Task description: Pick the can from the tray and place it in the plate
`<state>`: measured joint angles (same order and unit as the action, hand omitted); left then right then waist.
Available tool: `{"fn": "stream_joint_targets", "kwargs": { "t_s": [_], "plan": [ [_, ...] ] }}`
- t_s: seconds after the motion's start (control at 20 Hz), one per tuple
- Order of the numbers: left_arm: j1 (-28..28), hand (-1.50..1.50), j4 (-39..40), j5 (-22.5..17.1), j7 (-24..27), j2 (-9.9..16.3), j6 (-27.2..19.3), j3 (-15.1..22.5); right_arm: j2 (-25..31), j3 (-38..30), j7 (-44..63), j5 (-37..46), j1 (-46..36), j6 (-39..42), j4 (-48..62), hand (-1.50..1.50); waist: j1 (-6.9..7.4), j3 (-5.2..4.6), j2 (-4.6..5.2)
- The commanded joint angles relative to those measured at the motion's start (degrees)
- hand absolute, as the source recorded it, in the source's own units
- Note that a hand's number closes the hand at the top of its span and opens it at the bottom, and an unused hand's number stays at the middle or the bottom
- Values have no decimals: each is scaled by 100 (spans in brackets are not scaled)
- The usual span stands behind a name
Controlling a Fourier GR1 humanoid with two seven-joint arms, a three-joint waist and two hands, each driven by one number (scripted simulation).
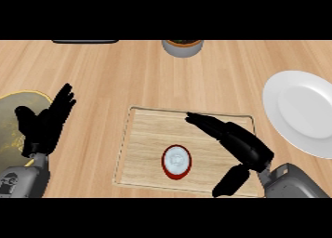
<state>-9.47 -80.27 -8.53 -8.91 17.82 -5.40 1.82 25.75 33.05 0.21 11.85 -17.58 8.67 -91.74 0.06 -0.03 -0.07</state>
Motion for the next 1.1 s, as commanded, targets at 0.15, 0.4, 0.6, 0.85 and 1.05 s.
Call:
{"fn": "stream_joint_targets", "kwargs": {
  "t_s": [0.15,0.4,0.6,0.85,1.05],
  "plan": [
    [-7,0,64,-19,103,-42,203,-130,-377,244,997,849,-623,510,242,-150,18,0,7],
    [102,0,-98,132,78,-14,203,-239,-712,386,1185,1391,-494,749,402,-150,27,2,6],
    [-147,0,131,145,-67,-156,257,-273,-1211,210,1698,1354,-797,1342,535,-150,24,2,9],
    [-478,0,565,288,48,-222,360,-443,-1347,10,1603,1854,-573,1593,488,-150,-11,2,10],
    [-22,0,-122,560,-146,-425,220,-224,-1855,75,1414,2457,-530,1358,966,-150,14,3,7]
  ]
}}
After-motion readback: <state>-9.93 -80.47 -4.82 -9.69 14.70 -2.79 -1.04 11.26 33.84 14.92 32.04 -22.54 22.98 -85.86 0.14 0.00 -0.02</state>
